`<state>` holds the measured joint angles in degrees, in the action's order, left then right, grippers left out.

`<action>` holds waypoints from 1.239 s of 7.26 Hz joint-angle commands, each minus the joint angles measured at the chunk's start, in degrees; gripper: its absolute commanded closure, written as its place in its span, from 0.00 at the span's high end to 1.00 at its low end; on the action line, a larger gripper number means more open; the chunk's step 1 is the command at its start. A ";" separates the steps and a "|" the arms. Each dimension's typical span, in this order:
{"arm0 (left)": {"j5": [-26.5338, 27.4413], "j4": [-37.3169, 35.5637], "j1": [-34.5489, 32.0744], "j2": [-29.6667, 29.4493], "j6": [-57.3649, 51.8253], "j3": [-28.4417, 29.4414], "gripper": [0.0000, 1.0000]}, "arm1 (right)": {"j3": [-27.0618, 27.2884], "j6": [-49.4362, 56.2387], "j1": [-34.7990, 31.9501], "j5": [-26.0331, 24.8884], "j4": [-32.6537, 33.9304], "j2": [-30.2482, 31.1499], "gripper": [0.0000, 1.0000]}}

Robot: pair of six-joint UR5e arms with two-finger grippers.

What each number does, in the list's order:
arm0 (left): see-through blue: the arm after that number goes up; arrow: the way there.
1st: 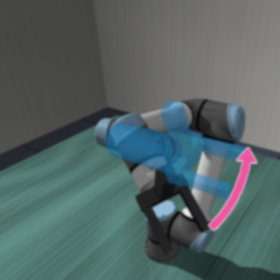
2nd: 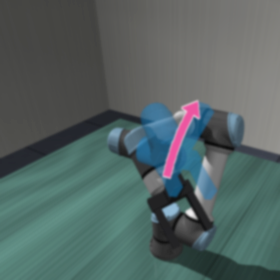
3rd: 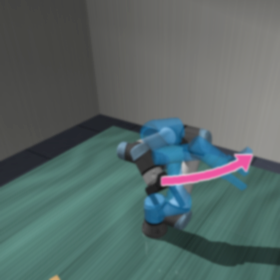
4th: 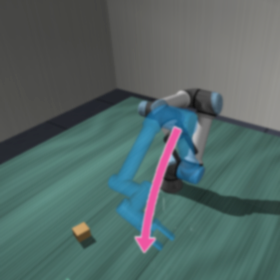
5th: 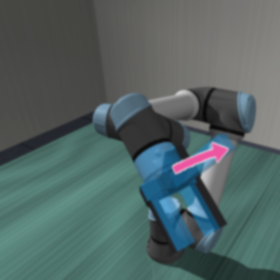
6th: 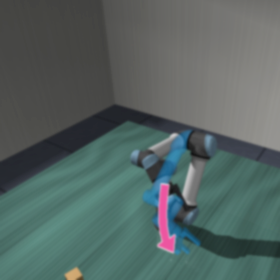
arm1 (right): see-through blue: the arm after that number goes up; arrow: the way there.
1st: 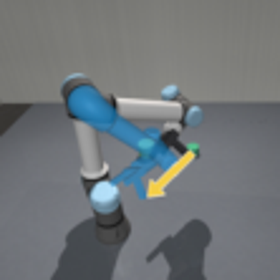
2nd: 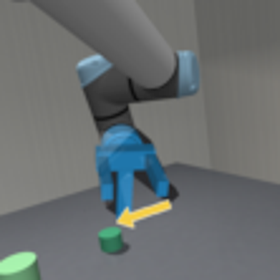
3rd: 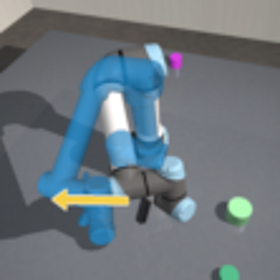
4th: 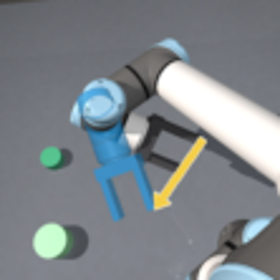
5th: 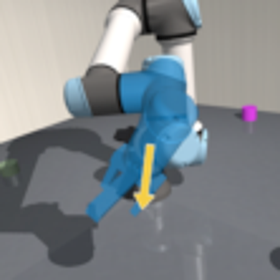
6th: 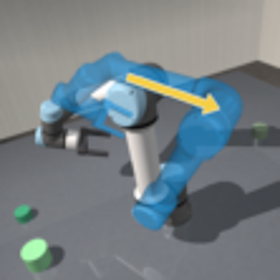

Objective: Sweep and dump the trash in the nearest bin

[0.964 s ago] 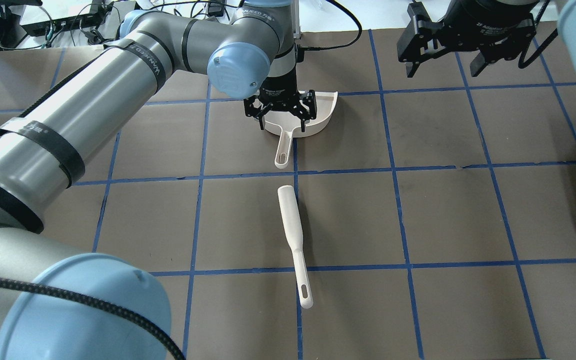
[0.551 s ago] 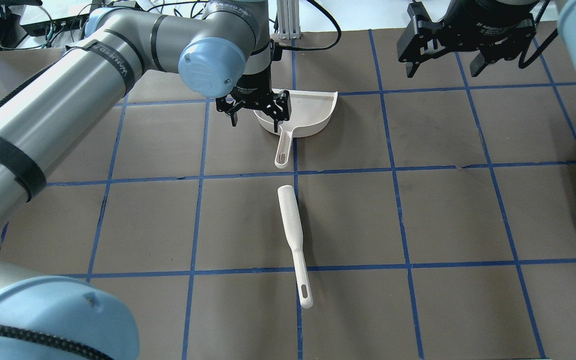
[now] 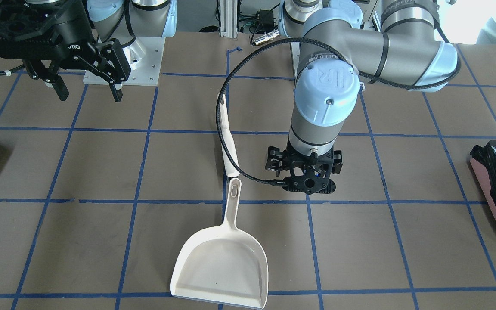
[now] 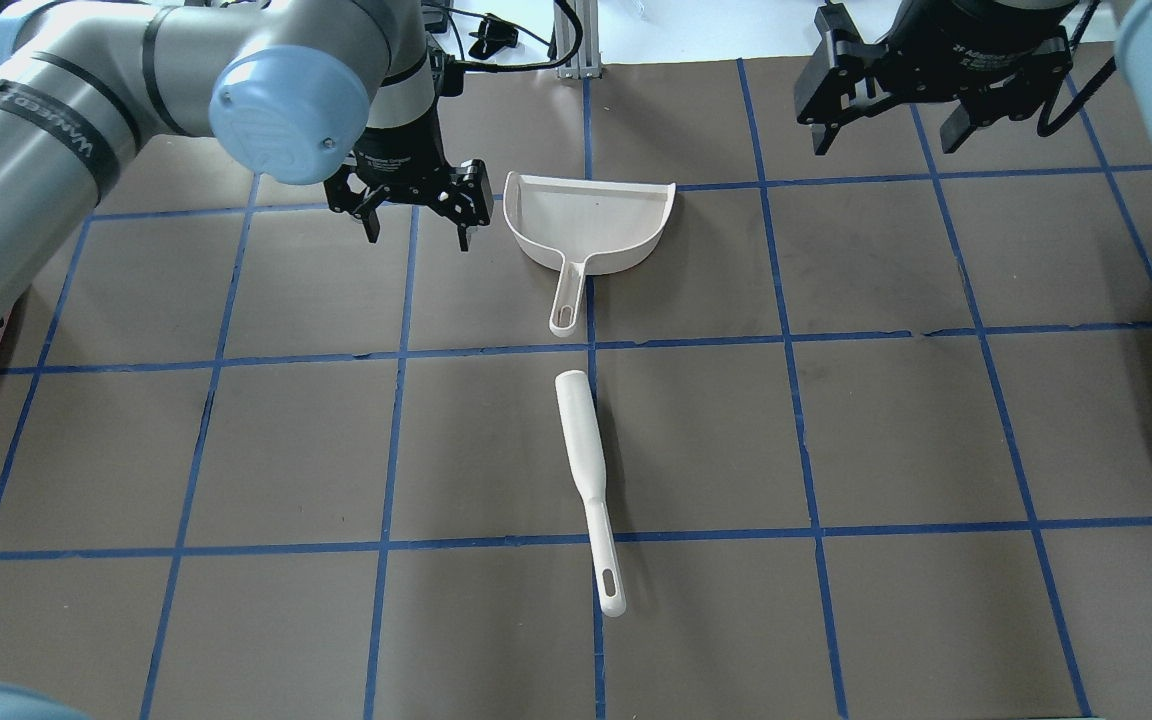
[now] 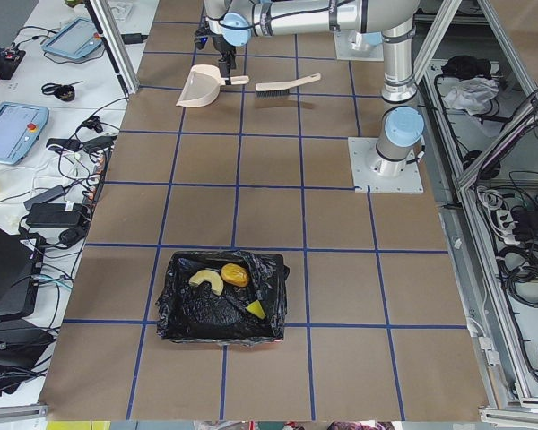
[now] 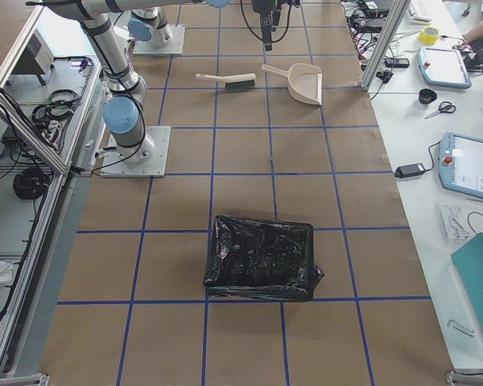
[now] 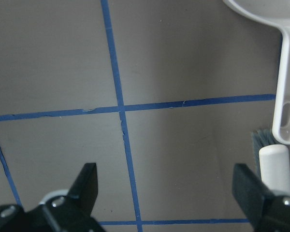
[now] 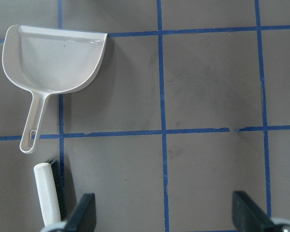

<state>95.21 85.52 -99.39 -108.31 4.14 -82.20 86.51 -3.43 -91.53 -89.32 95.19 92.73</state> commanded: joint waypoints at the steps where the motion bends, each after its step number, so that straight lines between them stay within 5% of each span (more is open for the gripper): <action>1: 1.47 4.29 1.29 6.76 -1.84 -1.82 1.00 | -0.11 0.00 -0.05 0.20 -0.09 0.08 1.00; 5: 0.07 9.59 4.55 18.73 -12.55 -3.14 0.97 | -0.38 0.00 -0.05 0.20 -1.05 0.70 1.00; 9: -8.63 7.90 15.88 20.42 -20.40 -3.85 0.99 | -0.64 0.09 0.04 0.11 -1.76 0.52 1.00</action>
<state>87.84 93.09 -86.55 -88.06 -15.45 -85.73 85.92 -3.41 -91.50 -89.23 93.53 93.27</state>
